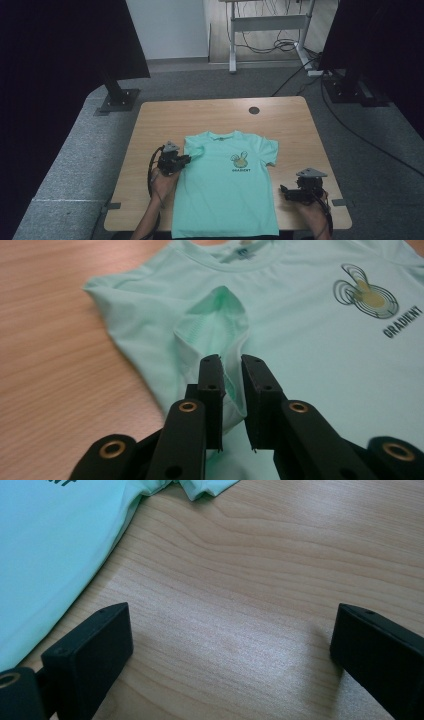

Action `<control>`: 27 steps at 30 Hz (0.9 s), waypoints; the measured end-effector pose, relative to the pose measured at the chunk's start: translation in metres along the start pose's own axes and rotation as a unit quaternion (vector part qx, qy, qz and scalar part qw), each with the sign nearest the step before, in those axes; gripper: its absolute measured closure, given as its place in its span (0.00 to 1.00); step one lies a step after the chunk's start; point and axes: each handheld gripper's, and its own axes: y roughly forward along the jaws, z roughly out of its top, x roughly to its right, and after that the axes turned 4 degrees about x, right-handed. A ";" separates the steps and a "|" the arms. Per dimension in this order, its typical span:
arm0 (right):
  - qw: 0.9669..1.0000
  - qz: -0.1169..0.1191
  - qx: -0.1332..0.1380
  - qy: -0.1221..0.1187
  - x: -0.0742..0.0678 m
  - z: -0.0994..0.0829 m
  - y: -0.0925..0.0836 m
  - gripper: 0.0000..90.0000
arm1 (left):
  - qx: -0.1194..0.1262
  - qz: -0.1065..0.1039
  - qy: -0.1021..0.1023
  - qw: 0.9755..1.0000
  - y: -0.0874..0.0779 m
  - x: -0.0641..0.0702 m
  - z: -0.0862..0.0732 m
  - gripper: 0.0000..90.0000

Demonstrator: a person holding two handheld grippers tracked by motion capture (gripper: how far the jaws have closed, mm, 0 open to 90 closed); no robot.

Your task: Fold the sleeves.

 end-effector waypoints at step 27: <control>1.000 0.000 0.000 0.000 0.000 0.000 0.000 0.03 | 0.013 0.084 -0.017 0.996 0.002 -0.029 0.004 0.53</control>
